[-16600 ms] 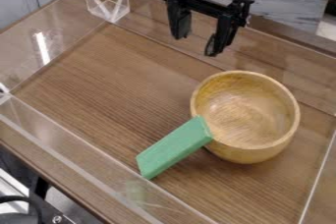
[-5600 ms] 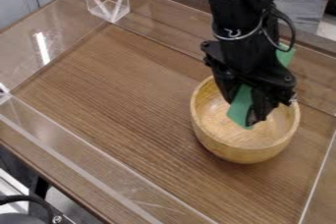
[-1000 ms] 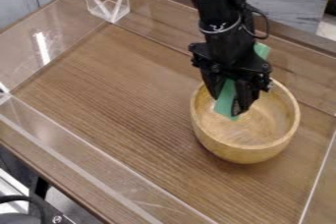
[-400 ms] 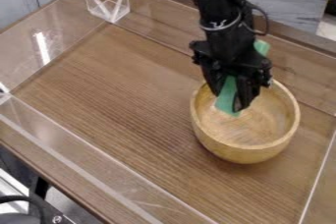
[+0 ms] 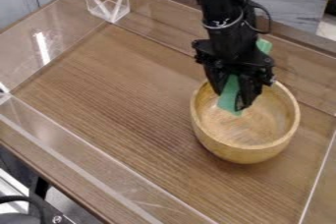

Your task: Put the green block in the brown bowl

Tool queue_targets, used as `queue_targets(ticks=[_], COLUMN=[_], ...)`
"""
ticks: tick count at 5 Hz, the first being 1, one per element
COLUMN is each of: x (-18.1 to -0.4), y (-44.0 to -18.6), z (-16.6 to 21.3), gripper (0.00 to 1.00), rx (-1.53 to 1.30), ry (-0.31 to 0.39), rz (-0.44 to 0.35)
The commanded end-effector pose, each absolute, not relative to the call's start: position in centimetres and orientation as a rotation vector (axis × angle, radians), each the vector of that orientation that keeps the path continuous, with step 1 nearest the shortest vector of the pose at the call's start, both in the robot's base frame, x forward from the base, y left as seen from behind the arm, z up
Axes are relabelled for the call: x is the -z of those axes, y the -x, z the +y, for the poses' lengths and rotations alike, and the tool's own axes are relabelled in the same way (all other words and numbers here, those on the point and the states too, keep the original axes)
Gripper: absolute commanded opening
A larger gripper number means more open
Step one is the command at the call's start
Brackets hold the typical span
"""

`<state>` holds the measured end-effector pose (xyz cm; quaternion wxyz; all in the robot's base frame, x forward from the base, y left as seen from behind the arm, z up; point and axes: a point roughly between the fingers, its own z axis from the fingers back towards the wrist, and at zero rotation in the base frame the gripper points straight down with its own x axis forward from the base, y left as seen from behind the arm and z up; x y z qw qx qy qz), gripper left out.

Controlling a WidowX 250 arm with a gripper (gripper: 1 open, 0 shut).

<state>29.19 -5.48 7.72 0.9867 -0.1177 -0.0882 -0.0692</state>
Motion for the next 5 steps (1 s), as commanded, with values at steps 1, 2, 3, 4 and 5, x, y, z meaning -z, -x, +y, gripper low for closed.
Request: queue_targets(ticks=[1, 2, 3, 4, 5], x=[-9.29, -9.32, -9.26, -9.24, -9.29], y=[-30.50, -30.60, -30.67, -30.71, -30.71], z=[-5.91, -6.10, -6.22, -6.34, -6.42], gripper=[0.00, 0.00, 0.00, 0.00, 0.00], rx=[0.153, 0.157, 0.160, 0.164, 0.167], ry=[0.243, 0.247, 0.249, 0.251, 0.254], rz=[-0.236, -0.236, -0.235, -0.233, -0.232])
